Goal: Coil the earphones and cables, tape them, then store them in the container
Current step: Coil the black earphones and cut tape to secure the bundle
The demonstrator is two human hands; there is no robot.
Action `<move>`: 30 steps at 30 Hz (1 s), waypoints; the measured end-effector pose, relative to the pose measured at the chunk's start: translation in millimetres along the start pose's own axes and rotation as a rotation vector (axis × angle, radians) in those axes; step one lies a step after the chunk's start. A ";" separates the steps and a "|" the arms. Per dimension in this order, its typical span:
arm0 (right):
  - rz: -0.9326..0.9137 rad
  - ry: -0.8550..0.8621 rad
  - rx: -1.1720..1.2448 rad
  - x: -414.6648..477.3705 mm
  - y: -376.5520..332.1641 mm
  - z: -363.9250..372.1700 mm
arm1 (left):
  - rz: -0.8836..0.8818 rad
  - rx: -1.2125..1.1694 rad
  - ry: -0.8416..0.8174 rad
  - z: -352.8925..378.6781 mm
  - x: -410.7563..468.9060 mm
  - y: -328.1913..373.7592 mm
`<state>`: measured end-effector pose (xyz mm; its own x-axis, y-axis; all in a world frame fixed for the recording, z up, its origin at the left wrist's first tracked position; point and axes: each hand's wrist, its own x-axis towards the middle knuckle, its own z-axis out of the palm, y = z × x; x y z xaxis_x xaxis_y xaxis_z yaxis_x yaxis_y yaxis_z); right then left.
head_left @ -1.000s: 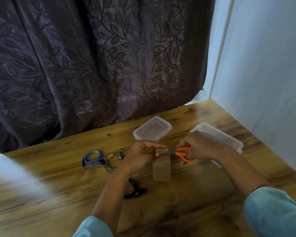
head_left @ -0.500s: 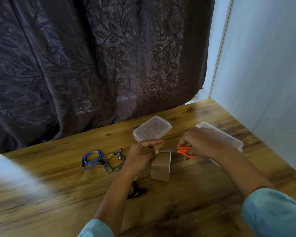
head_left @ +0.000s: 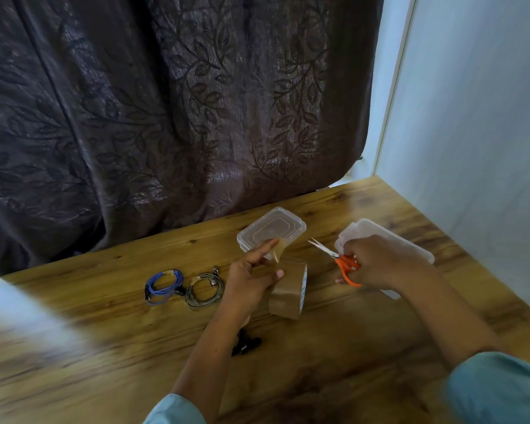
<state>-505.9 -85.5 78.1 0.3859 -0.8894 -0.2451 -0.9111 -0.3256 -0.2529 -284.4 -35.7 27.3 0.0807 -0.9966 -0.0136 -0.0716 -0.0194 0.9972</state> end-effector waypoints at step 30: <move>0.060 -0.015 1.133 -3.4 -58.8 64.3 | 0.051 0.157 0.168 -0.9 -0.1 -14.0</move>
<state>-444.3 -42.7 33.6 0.3543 -0.8874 -0.2950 -0.2755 0.2024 -0.9398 -282.5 -35.2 13.4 0.2369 -0.9696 0.0617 -0.2321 0.0052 0.9727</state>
